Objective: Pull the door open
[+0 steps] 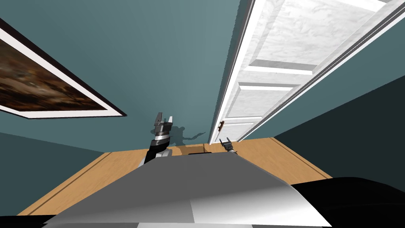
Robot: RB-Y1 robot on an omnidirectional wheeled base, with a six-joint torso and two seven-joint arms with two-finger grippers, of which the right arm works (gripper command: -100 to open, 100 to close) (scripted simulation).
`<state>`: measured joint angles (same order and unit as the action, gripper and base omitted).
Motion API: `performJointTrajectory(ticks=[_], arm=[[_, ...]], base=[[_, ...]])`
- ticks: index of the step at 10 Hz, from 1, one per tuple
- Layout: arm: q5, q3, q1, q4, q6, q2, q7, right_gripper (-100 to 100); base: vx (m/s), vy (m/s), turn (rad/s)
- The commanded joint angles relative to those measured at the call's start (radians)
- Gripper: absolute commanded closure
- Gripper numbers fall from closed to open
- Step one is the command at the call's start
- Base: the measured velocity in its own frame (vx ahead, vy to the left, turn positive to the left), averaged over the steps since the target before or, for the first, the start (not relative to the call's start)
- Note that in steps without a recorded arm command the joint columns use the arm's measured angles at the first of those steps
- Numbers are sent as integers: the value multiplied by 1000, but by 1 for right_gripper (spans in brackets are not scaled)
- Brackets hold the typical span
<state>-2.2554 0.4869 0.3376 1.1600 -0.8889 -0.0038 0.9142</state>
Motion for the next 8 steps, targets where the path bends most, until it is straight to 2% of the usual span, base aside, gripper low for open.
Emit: performJointTrajectory(ticks=[1,8], arm=[[-30,7,-1,-14,-21,8,11,-100],[-167,38,-10,-85,-111,50,59,-100]], base=[[28,-83,93],[39,-89,71]])
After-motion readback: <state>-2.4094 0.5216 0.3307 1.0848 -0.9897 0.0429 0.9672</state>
